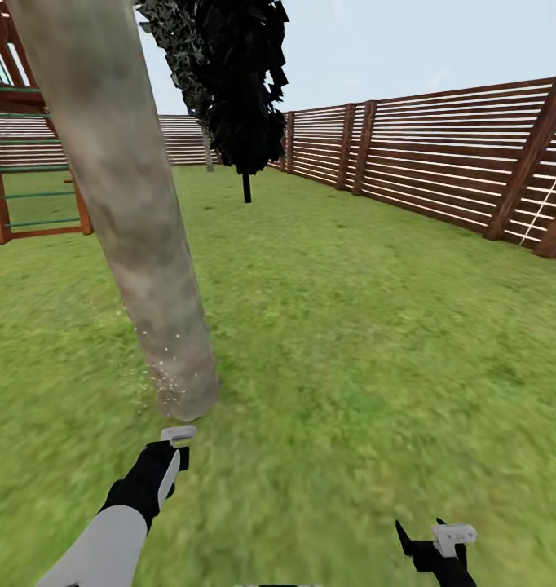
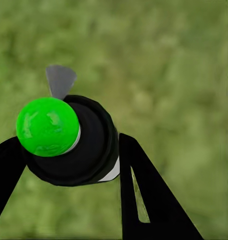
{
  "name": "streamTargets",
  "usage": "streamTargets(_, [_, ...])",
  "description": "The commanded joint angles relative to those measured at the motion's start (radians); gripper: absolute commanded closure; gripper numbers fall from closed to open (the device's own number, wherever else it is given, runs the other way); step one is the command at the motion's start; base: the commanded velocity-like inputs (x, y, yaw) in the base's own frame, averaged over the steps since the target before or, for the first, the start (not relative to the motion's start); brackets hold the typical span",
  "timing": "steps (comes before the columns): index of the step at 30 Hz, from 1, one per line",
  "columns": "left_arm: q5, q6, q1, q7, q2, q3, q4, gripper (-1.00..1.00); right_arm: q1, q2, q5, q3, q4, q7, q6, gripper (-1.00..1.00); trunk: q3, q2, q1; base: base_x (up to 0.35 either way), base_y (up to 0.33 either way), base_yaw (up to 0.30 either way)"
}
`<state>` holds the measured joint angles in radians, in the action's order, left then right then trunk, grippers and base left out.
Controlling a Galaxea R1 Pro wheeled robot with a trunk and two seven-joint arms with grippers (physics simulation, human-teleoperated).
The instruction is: In the garden, pick up the pesticide atomizer on the floor and spray pesticide onto both trees until each tree trunk is fully covered.
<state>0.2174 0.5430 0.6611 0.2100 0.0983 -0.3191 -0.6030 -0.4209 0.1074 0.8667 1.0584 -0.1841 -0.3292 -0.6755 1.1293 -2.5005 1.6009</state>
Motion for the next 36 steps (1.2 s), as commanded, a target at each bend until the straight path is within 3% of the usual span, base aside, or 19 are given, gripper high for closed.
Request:
streamTargets(1, [0.000, 0.000, 0.000, 0.000, 0.000, 0.000, 0.000, 1.00, 0.000, 0.000, 0.000, 0.000, 0.000, 0.000, 0.000, -1.00, 0.000, 0.000, 0.000, 0.127, -0.275, 0.038])
streamTargets(6, [0.000, 0.000, 0.000, 0.000, 0.000, 0.000, 0.000, 1.00, 0.000, 0.000, 0.000, 0.000, 0.000, 0.000, 0.000, -1.00, 0.000, 0.000, 0.000, 0.151, -0.275, 0.024])
streamTargets(14, [0.000, -0.001, 0.000, -0.001, 0.001, 0.000, 0.000, 1.00, 0.000, 0.000, 0.000, 0.000, 0.000, 0.000, 0.000, -1.00, 0.000, 0.000, 0.000, 0.128, -0.264, 0.257])
streamTargets(16, [-0.001, -0.030, 0.001, -0.002, 0.000, 0.002, -0.003, 1.00, 0.000, 0.000, 0.000, 0.000, 0.000, 0.001, 0.000, -1.00, 0.000, 0.000, 0.000, 0.031, -0.051, 0.141])
streamTargets(23, [0.004, -0.025, 0.081, -0.006, 0.028, 0.012, -0.018, 1.00, 0.000, 0.000, 0.000, 0.000, 0.000, 0.001, 0.000, -1.00, 0.000, 0.000, 0.000, 0.001, -0.001, 0.004])
streamTargets(26, [0.003, 0.040, 0.088, -0.010, 0.017, 0.010, -0.099, 1.00, 0.001, 0.000, 0.000, 0.000, 0.000, 0.001, 0.000, -1.00, 0.000, 0.000, 0.000, 0.000, 0.000, 0.000])
streamTargets(28, [0.002, 0.124, 0.081, -0.017, -0.010, 0.007, -0.239, 1.00, 0.001, 0.000, 0.000, 0.000, 0.000, 0.001, 0.000, -1.00, 0.000, 0.000, 0.000, 0.000, 0.000, 0.000])
streamTargets(31, [0.001, 0.181, 0.078, -0.019, -0.029, 0.015, -0.310, 1.00, 0.000, 0.000, 0.000, 0.000, 0.000, 0.001, 0.000, -1.00, 0.000, 0.000, 0.000, 0.000, 0.000, 0.000])
streamTargets(32, [0.002, 0.189, 0.078, -0.020, -0.020, 0.025, -0.316, 1.00, 0.001, 0.000, 0.000, 0.000, 0.000, 0.001, 0.000, -1.00, 0.000, 0.000, 0.000, 0.000, 0.000, 0.000])
streamTargets(34, [0.001, 0.201, 0.080, -0.019, 0.005, 0.115, -0.321, 1.00, 0.000, 0.000, 0.000, 0.000, 0.000, 0.001, 0.000, -1.00, 0.000, 0.000, 0.000, 0.000, 0.000, 0.000])
streamTargets(36, [-0.002, 0.241, 0.087, -0.018, 0.029, 0.167, -0.356, 1.00, 0.000, 0.000, 0.000, 0.000, 0.000, 0.001, 0.001, -1.00, 0.000, 0.000, 0.000, 0.000, 0.000, 0.000])
